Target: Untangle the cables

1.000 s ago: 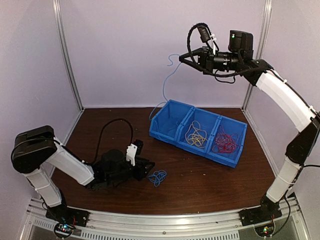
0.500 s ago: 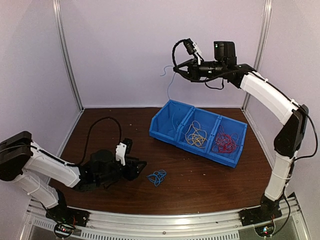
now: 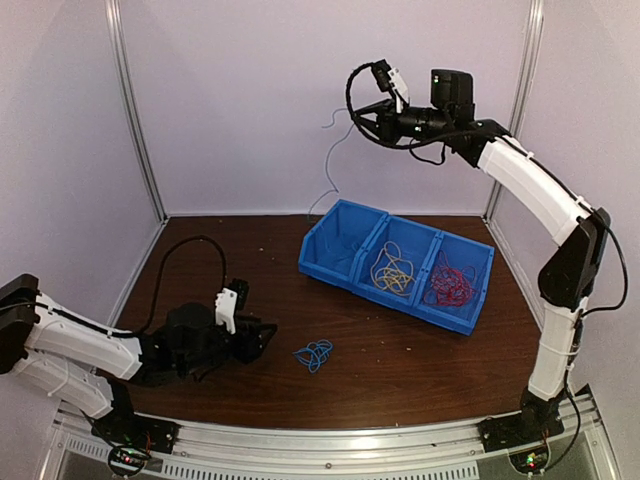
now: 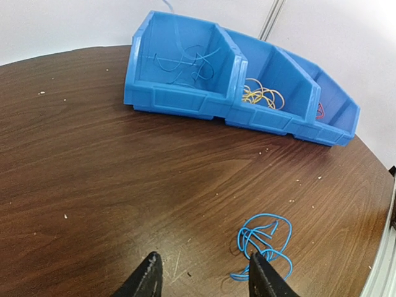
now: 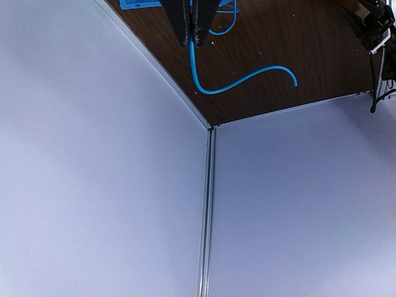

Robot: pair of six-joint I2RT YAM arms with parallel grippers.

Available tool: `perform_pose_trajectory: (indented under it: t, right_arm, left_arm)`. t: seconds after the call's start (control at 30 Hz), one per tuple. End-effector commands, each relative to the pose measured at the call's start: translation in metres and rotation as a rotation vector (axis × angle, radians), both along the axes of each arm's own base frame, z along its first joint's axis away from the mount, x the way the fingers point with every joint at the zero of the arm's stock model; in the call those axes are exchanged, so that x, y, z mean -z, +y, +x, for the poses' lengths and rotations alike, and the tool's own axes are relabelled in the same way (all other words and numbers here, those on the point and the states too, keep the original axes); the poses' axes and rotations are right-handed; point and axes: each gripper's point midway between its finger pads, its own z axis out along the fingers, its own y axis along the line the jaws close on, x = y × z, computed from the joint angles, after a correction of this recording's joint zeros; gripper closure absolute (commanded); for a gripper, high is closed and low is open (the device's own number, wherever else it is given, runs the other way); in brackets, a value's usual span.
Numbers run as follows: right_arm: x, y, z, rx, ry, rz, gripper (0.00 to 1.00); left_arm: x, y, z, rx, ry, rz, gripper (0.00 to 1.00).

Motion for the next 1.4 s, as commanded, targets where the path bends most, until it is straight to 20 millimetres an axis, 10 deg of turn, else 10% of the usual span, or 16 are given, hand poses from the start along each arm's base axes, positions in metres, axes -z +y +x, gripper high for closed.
perform_pose_trajectory:
  t: [0.0, 0.53, 0.73, 1.37]
  right_arm:
    - [-0.013, -0.009, 0.020, 0.092, -0.080, -0.002, 1.00]
    - [0.082, -0.043, 0.096, 0.202, 0.125, -0.032, 1.00]
    - [0.097, -0.046, 0.100, 0.201, 0.142, -0.055, 1.00]
    - [0.273, -0.041, 0.098, 0.183, 0.458, -0.317, 1.00]
  left_arm:
    - [0.003, 0.008, 0.000, -0.034, 0.005, 0.000, 0.51]
    - [0.004, 0.009, 0.001, -0.043, 0.010, 0.013, 0.51]
    - [0.004, 0.009, 0.003, -0.050, 0.009, 0.014, 0.51]
    - [0.006, 0.004, 0.003, -0.037, 0.013, 0.021, 0.52]
